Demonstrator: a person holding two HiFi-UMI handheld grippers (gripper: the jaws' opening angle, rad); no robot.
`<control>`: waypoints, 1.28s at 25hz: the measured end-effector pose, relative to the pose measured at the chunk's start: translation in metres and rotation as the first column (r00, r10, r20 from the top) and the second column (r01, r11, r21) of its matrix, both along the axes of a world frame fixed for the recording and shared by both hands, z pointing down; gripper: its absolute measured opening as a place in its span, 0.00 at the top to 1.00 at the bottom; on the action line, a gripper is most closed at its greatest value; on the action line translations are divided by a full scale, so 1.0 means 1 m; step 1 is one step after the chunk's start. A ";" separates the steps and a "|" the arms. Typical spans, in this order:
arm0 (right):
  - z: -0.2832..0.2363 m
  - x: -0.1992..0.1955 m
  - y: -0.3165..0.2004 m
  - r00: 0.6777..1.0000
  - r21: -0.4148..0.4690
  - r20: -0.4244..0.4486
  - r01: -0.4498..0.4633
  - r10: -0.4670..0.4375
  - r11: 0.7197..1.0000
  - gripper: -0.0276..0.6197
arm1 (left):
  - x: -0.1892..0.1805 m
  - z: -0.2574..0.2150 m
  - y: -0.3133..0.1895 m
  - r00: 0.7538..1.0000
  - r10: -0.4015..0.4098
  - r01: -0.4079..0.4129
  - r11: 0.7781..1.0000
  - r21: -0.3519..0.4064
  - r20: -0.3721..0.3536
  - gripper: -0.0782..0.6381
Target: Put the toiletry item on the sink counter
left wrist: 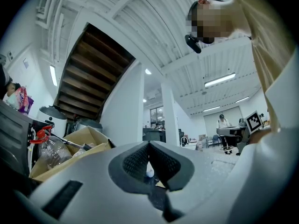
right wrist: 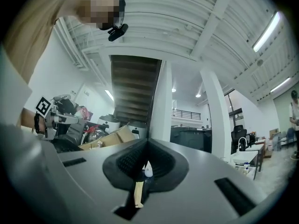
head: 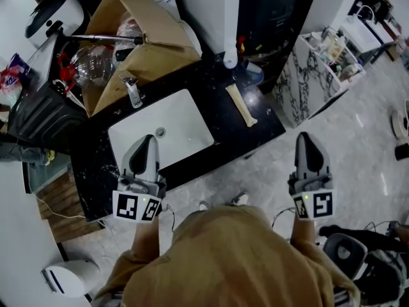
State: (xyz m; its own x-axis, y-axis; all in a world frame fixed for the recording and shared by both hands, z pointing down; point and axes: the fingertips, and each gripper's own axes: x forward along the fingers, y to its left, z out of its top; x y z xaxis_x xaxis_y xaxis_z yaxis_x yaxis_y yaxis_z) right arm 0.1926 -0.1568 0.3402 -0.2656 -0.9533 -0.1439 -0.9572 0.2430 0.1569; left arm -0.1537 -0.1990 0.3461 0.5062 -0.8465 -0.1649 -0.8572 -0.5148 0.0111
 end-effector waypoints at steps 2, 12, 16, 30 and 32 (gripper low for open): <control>-0.001 -0.002 0.001 1.000 -0.001 0.004 0.004 -0.004 1.000 0.95 | -0.002 0.000 0.002 1.000 0.000 0.000 1.000 0.000 0.000 0.89; -0.004 -0.017 0.002 0.998 -0.007 0.056 0.039 -0.039 0.999 0.95 | -0.011 0.001 0.012 1.000 -0.005 0.005 1.000 -0.009 -0.004 0.89; -0.004 -0.018 0.005 0.997 -0.007 0.061 0.045 -0.044 0.999 0.95 | -0.013 0.003 0.017 1.000 -0.007 0.007 1.000 -0.015 -0.003 0.89; -0.003 -0.018 0.027 0.997 -0.014 0.076 0.030 -0.028 0.999 0.95 | -0.009 0.007 0.033 1.000 0.024 -0.024 0.999 -0.027 -0.009 0.89; -0.004 -0.019 0.031 0.997 -0.014 0.077 0.026 -0.025 1.000 0.95 | -0.008 0.006 0.035 1.000 0.029 -0.029 0.999 -0.026 -0.009 0.89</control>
